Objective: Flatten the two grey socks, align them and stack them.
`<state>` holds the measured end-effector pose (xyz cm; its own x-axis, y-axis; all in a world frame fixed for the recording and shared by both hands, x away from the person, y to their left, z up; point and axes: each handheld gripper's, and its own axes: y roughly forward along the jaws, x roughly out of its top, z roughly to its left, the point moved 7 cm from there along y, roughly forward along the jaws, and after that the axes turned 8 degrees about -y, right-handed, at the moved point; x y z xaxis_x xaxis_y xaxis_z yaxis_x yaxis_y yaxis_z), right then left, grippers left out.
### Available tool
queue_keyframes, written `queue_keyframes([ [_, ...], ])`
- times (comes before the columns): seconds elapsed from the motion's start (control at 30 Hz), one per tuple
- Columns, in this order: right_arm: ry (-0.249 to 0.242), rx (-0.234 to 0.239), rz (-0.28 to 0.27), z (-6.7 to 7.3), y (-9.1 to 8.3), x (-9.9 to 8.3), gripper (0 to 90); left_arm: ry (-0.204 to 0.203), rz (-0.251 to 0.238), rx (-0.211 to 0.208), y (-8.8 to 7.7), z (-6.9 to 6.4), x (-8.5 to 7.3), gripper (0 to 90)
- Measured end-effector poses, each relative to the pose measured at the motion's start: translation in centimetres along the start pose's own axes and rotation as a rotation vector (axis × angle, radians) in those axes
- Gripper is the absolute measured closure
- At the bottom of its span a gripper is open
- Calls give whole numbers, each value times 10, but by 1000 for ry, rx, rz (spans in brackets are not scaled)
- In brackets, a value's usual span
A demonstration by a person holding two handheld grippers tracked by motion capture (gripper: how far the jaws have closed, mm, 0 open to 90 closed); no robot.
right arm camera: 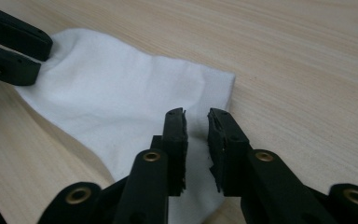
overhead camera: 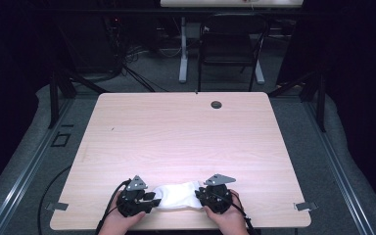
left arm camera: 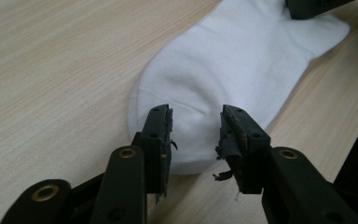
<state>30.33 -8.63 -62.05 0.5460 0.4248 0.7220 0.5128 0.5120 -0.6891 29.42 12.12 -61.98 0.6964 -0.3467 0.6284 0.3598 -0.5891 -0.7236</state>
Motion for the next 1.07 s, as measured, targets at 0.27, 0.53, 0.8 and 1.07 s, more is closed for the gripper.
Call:
queue_keyframes([
  [0.27, 24, 13, -63, -5, -14, 6, 641, -6, -57, -20, -10, 2, 8, 542],
  [0.53, 12, -11, -83, -11, -20, 7, 576, -45, -93, 13, -18, 20, 13, 509],
  [0.8, -3, -40, -82, -19, -23, 7, 543, -77, -112, 52, -24, 37, 15, 470],
  [1.07, 13, -73, -96, -33, -28, 6, 539, -103, -123, 80, -27, 52, 15, 456],
])
